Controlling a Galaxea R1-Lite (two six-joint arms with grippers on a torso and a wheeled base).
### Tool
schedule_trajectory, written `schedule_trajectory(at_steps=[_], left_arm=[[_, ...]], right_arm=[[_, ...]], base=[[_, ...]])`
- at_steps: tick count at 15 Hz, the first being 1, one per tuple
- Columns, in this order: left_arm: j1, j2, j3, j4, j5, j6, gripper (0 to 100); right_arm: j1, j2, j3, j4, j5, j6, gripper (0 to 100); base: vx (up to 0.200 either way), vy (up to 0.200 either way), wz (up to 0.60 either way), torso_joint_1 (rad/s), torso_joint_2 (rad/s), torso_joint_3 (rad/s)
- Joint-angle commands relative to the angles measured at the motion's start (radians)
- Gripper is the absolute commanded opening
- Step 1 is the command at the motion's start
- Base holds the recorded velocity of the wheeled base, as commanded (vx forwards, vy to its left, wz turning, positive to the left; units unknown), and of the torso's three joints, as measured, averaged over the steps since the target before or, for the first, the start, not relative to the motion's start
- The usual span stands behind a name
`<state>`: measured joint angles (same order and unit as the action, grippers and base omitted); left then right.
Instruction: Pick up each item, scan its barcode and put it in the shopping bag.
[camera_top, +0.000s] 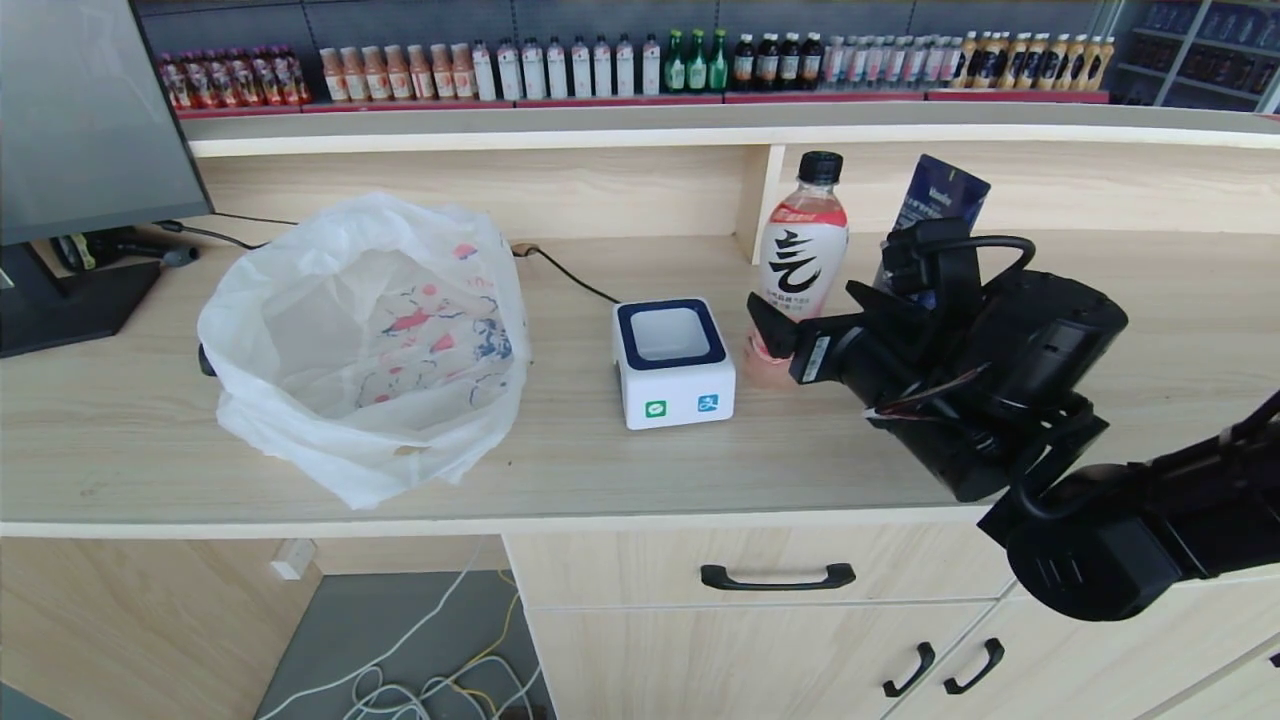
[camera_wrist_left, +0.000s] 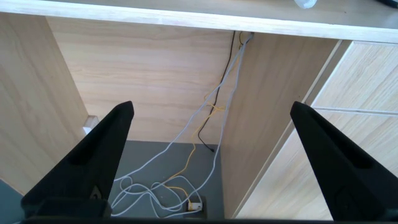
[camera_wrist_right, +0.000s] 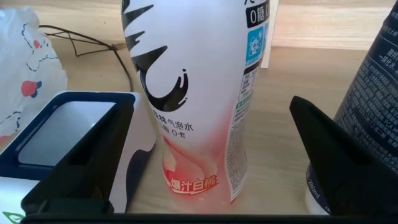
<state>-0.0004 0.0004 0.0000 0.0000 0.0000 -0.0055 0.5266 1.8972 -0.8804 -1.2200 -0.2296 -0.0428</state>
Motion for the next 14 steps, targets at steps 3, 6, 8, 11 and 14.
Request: schedule_trajectory(at_steps=[3, 6, 8, 11, 14], left_arm=[[0.000, 0.000, 0.000, 0.000, 0.000, -0.001, 100], [-0.001, 0.000, 0.000, 0.000, 0.000, -0.001, 100], [0.000, 0.000, 0.000, 0.000, 0.000, -0.001, 100], [-0.001, 0.000, 0.000, 0.000, 0.000, -0.001, 100], [-0.001, 0.000, 0.000, 0.000, 0.000, -0.001, 100]], right_arm=[[-0.019, 0.014, -0.017, -0.001, 0.009, -0.002, 100], [-0.020, 0.036, -0.060, -0.003, 0.041, -0.008, 100], [-0.020, 0.059, -0.106, -0.003, 0.041, -0.008, 100], [-0.019, 0.077, -0.118, -0.004, 0.042, -0.025, 100], [-0.017, 0.094, -0.137, -0.004, 0.042, -0.035, 100]], base=[[0.000, 0.000, 0.00, 0.000, 0.00, 0.000], [0.000, 0.000, 0.00, 0.000, 0.00, 0.000], [0.000, 0.000, 0.00, 0.000, 0.00, 0.000], [0.000, 0.000, 0.00, 0.000, 0.00, 0.000], [0.000, 0.000, 0.00, 0.000, 0.00, 0.000]])
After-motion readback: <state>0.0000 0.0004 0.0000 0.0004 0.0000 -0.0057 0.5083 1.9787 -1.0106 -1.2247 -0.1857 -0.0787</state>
